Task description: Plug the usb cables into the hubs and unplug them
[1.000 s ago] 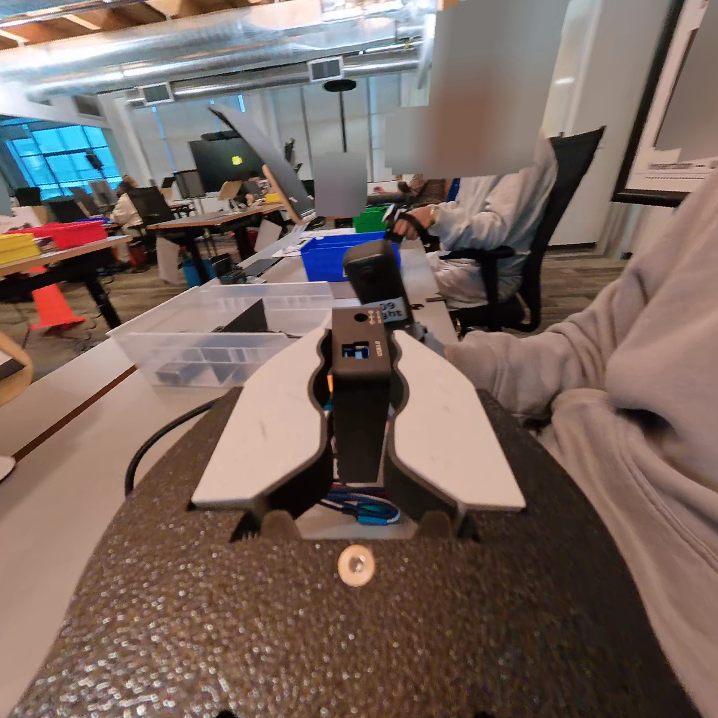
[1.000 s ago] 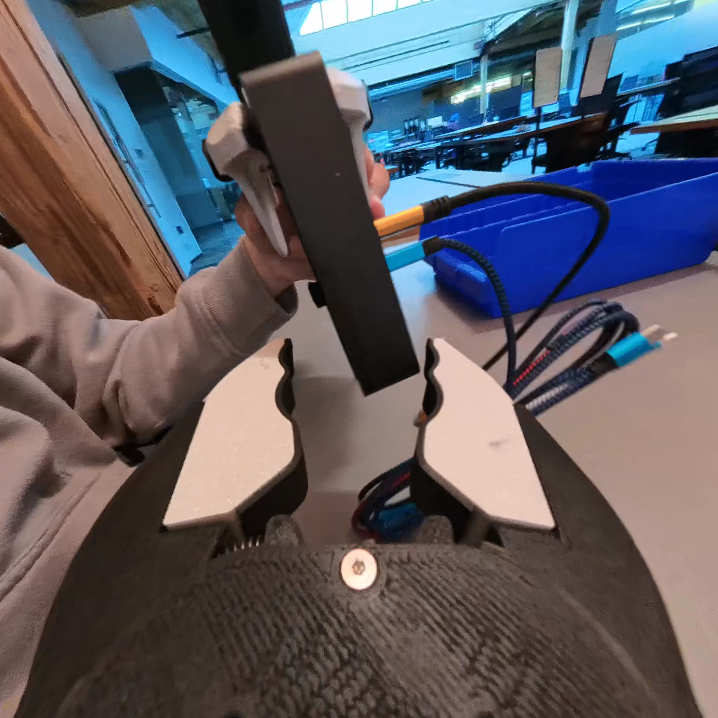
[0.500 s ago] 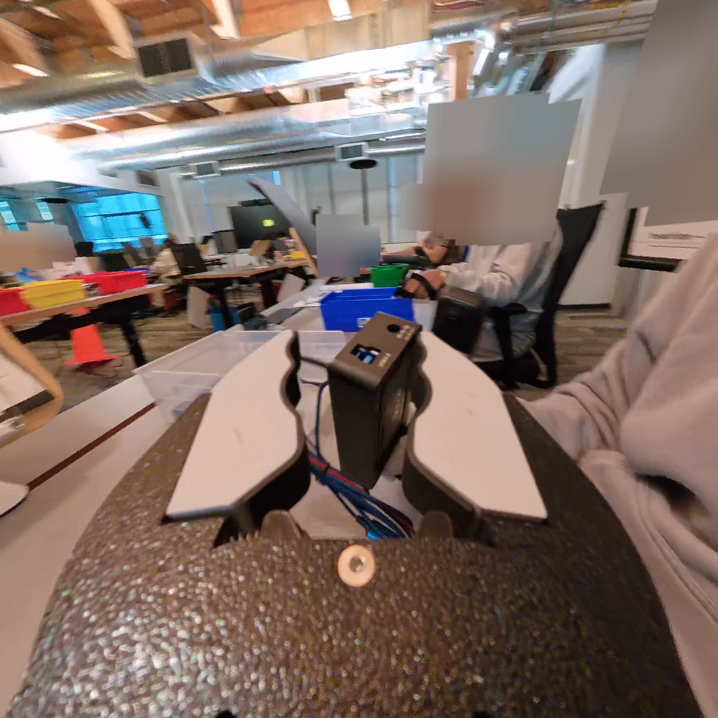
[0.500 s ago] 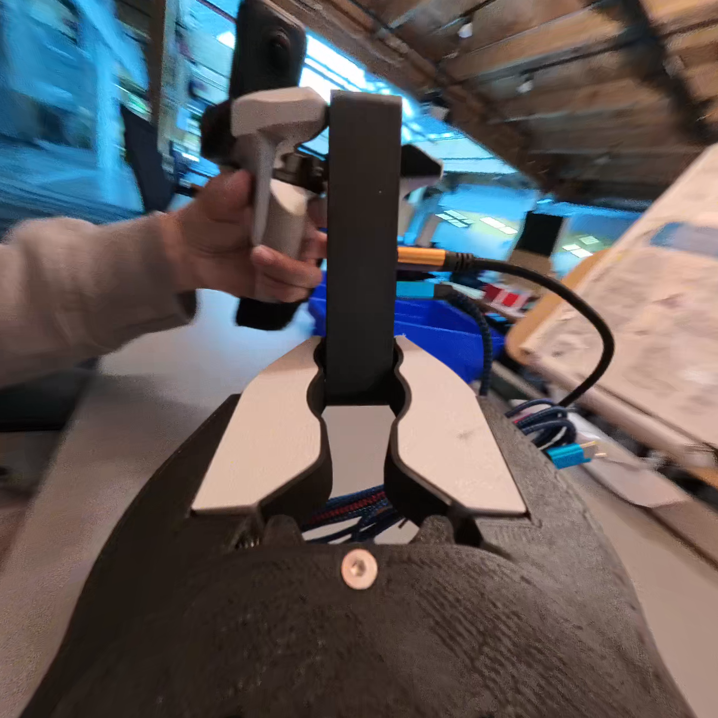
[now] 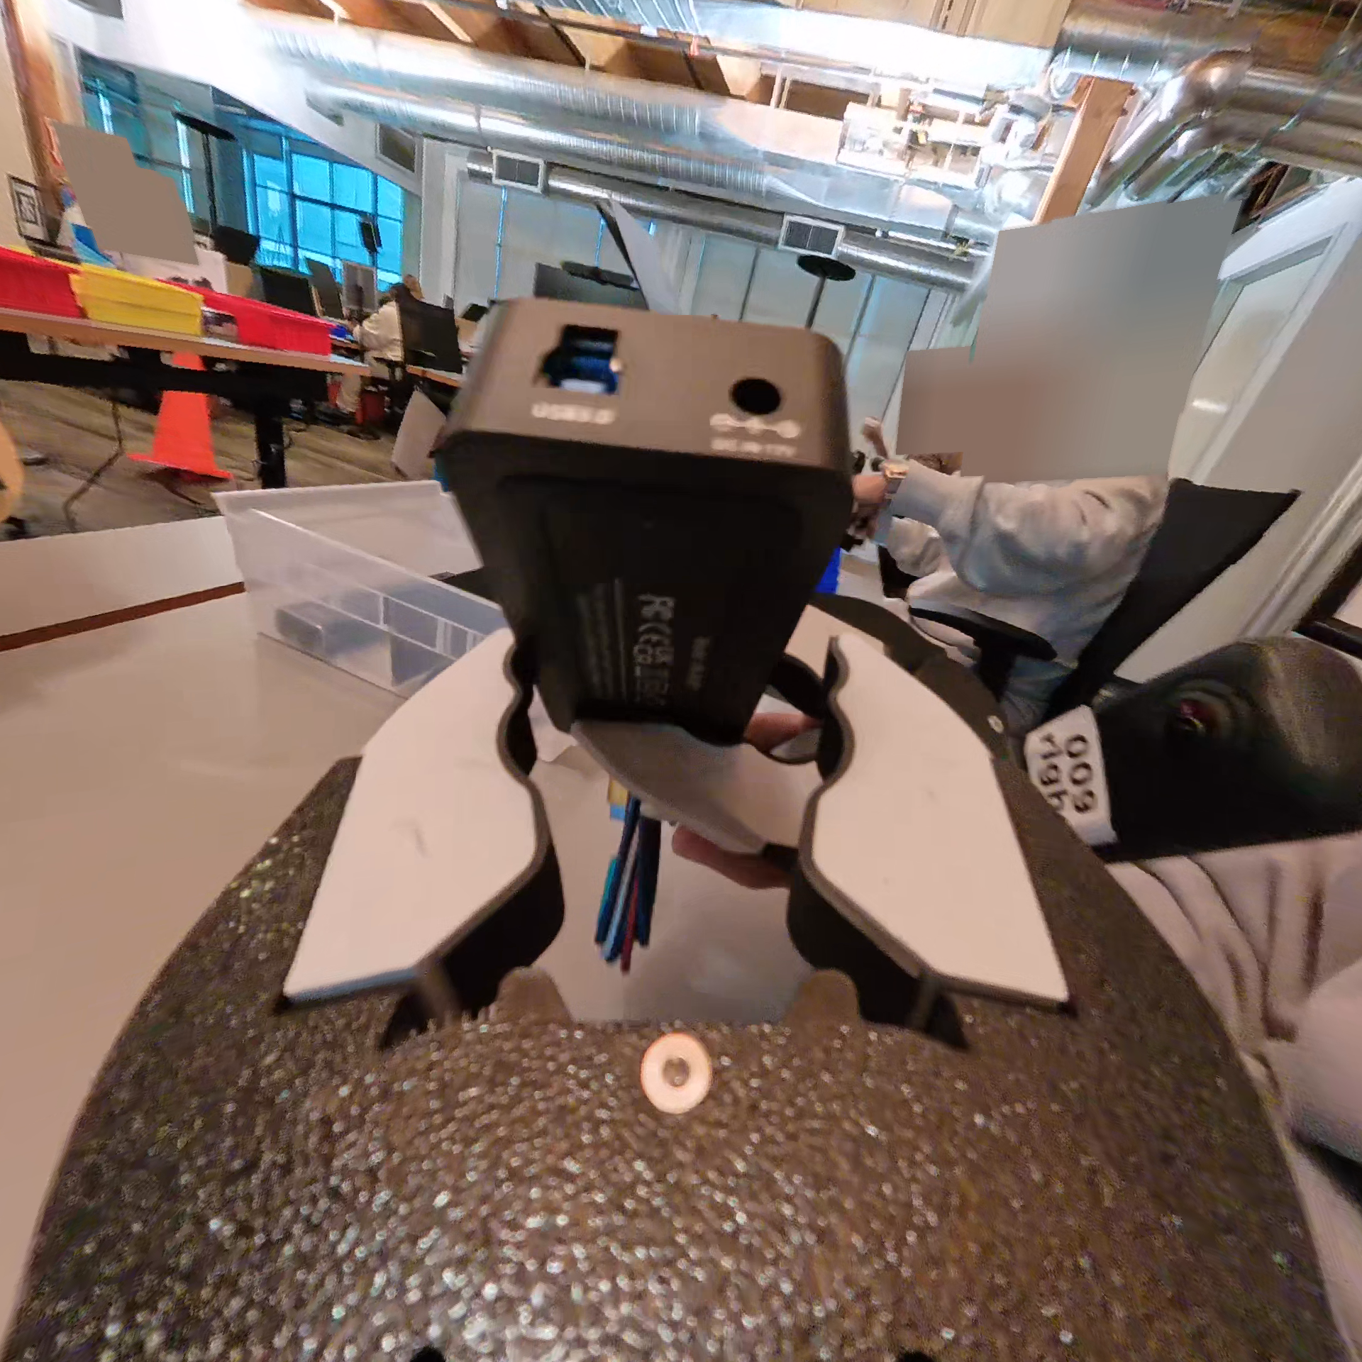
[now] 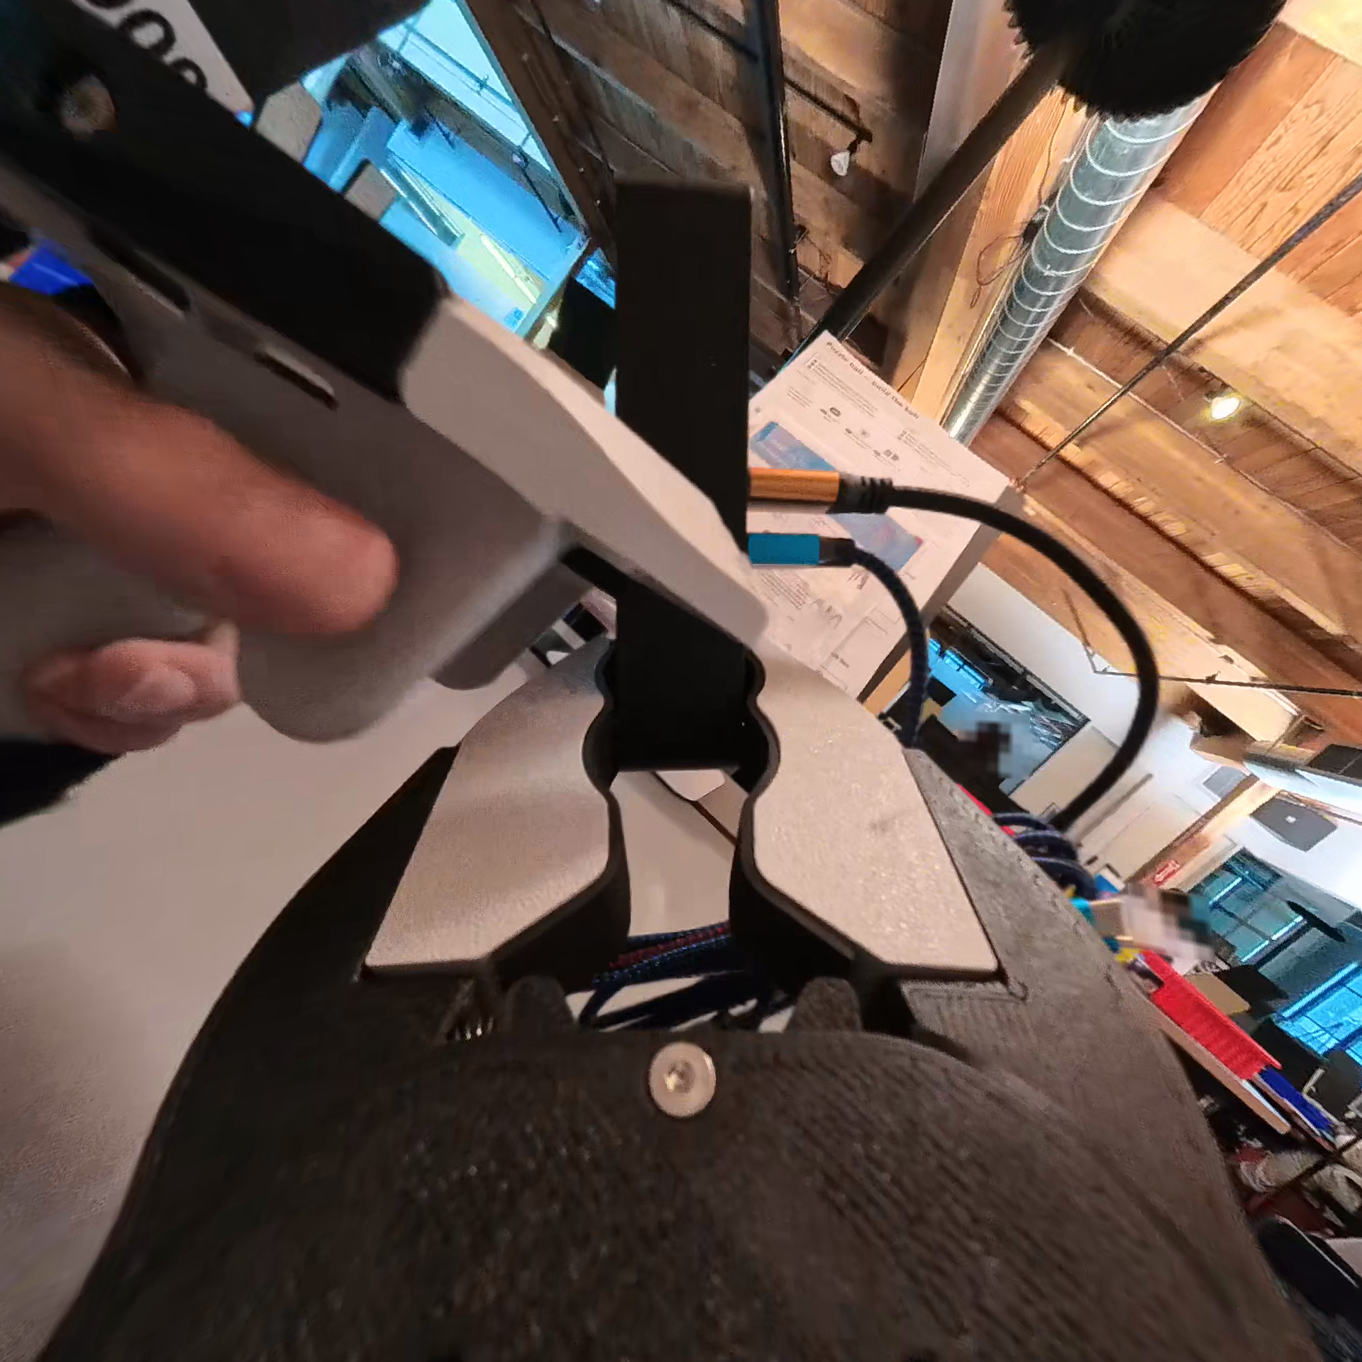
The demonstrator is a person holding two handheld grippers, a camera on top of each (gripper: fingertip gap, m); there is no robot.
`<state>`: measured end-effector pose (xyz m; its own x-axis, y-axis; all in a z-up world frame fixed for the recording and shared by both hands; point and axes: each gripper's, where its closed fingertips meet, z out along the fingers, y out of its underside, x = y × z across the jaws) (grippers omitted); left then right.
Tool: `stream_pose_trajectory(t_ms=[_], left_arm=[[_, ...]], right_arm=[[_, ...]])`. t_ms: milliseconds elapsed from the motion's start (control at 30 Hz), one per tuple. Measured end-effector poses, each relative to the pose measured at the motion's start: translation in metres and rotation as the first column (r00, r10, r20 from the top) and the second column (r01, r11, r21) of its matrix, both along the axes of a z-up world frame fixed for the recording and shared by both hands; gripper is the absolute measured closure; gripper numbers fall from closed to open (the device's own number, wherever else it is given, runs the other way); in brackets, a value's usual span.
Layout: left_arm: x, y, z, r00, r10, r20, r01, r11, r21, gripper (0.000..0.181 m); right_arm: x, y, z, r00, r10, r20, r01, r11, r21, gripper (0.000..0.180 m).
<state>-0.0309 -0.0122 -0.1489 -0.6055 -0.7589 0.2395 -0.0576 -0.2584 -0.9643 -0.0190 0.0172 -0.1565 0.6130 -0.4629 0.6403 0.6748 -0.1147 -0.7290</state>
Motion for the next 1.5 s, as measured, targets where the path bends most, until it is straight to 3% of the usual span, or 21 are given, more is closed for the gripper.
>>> stream_pose_trajectory(t_ms=[100, 300, 367, 467, 500, 567, 700, 767, 867, 933, 1167, 1267, 1367, 1500], left_arm=[[0.005, 0.007, -0.001, 0.995, 0.078, 0.058, -0.080, 0.996, 0.027, 0.121], [0.001, 0.016, -0.004, 0.996, 0.039, 0.080, -0.040, 0.999, 0.011, 0.121], [0.000, 0.023, -0.009, 0.997, 0.037, 0.072, -0.040, 0.998, 0.047, 0.121], [-0.003, 0.044, -0.016, 0.997, 0.068, 0.040, -0.073, 0.990, 0.122, 0.121], [-0.005, 0.050, -0.018, 0.996, 0.074, 0.045, -0.079, 0.985, 0.151, 0.121], [-0.007, 0.055, -0.024, 0.997, 0.062, 0.037, -0.068, 0.981, 0.182, 0.121], [-0.011, 0.040, -0.037, 1.000, -0.027, 0.010, 0.023, 0.964, 0.267, 0.122], [-0.015, 0.026, -0.040, 0.996, -0.086, 0.010, 0.079, 0.947, 0.313, 0.121], [-0.020, 0.008, -0.041, 0.988, -0.156, 0.013, 0.142, 0.928, 0.344, 0.121], [-0.021, 0.004, -0.042, 0.986, -0.168, 0.010, 0.153, 0.920, 0.362, 0.122], [-0.025, 0.008, -0.039, 0.987, -0.159, 0.029, 0.138, 0.921, 0.364, 0.121], [-0.021, 0.011, -0.056, 0.991, -0.118, -0.057, 0.131, 0.898, 0.420, 0.107], [-0.020, 0.006, -0.065, 0.981, -0.135, -0.136, 0.180, 0.895, 0.407, 0.105], [-0.020, 0.004, -0.068, 0.980, -0.150, -0.132, 0.190, 0.900, 0.392, 0.110]], right_arm=[[-0.004, 0.003, -0.001, 0.999, 0.027, -0.016, -0.027, 1.000, 0.005, 0.151], [-0.015, 0.014, -0.013, 0.989, 0.120, -0.082, -0.125, 0.991, -0.053, 0.149], [-0.026, 0.018, -0.022, 0.971, 0.209, -0.120, -0.224, 0.965, -0.135, 0.141], [-0.050, 0.007, -0.027, 0.889, 0.390, -0.241, -0.444, 0.863, -0.241, 0.134], [-0.056, 0.000, -0.024, 0.852, 0.427, -0.303, -0.504, 0.826, -0.253, 0.131], [-0.053, -0.010, -0.001, 0.818, 0.439, -0.372, -0.531, 0.825, -0.194, 0.126], [-0.033, -0.012, 0.026, 0.807, 0.445, -0.387, -0.536, 0.828, -0.166, 0.108], [-0.031, -0.008, 0.021, 0.748, 0.483, -0.455, -0.610, 0.771, -0.184, 0.103], [-0.043, -0.006, 0.012, 0.559, 0.599, -0.573, -0.778, 0.619, -0.111, 0.108], [-0.043, -0.007, 0.014, 0.527, 0.649, -0.548, -0.803, 0.591, -0.071, 0.117], [-0.047, 0.002, 0.020, 0.587, 0.571, -0.573, -0.758, 0.637, -0.140, 0.117], [-0.044, 0.013, 0.020, 0.623, 0.484, -0.615, -0.713, 0.675, -0.191, 0.117], [-0.051, 0.021, 0.016, 0.638, 0.451, -0.624, -0.711, 0.657, -0.252, 0.117], [-0.058, 0.026, 0.013, 0.634, 0.441, -0.635, -0.721, 0.634, -0.280, 0.117]])
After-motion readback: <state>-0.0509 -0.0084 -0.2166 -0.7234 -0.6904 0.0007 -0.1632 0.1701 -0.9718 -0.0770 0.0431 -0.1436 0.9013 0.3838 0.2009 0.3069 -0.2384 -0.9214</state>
